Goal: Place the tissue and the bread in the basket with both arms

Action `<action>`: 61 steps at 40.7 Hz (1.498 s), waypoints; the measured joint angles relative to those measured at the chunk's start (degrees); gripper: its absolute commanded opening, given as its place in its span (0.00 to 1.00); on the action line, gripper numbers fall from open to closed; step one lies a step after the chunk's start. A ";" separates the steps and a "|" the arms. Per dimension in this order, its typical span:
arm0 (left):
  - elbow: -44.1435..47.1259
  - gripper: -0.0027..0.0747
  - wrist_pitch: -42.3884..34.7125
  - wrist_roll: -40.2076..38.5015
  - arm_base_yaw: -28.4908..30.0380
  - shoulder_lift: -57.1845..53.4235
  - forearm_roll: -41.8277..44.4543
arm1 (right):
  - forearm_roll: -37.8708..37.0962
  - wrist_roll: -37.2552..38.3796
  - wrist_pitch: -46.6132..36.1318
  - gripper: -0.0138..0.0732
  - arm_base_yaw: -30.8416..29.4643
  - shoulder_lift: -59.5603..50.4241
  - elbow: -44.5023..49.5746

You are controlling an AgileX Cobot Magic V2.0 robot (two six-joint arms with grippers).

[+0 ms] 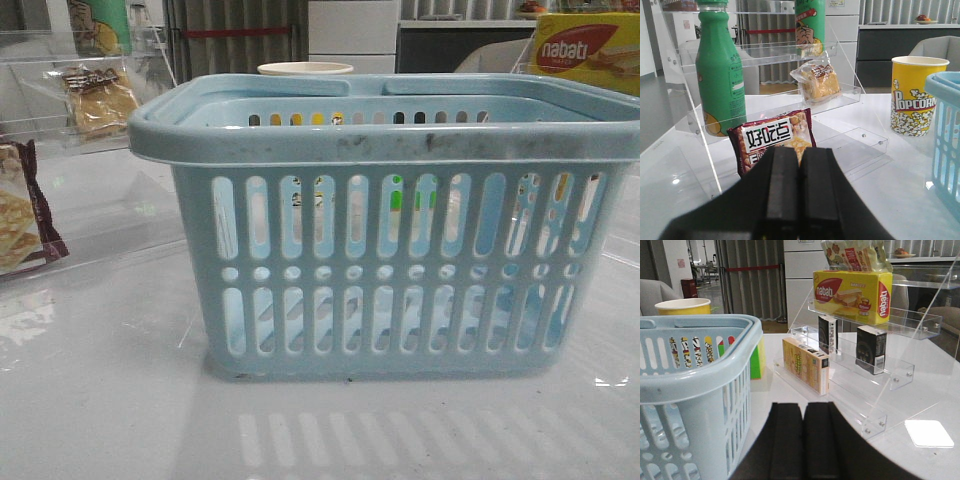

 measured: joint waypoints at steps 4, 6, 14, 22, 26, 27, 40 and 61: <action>0.00 0.15 0.00 0.00 0.00 0.00 0.00 | 0.00 0.00 0.00 0.22 0.00 0.00 0.00; 0.00 0.15 0.00 0.00 0.00 0.00 0.00 | 0.00 0.00 0.00 0.22 0.00 0.00 0.00; 0.00 0.15 0.00 0.00 0.00 0.00 0.00 | 0.00 0.00 0.00 0.22 0.00 0.00 0.00; 0.00 0.15 0.00 0.00 0.00 0.00 0.00 | 0.00 0.00 0.00 0.22 0.00 0.00 0.00; 0.00 0.15 0.00 0.00 0.00 0.00 0.00 | 0.00 0.00 0.00 0.22 0.00 0.00 0.00; 0.00 0.15 0.00 0.00 0.00 0.00 0.00 | 0.00 0.00 0.00 0.22 0.00 0.00 0.00; -0.54 0.15 -4.02 0.00 0.00 0.00 0.00 | -0.55 0.00 0.00 0.22 0.00 0.00 0.00; -33.90 0.15 17.07 0.00 0.00 11.49 0.00 | -3.80 0.00 22.92 0.22 0.00 6.56 -31.00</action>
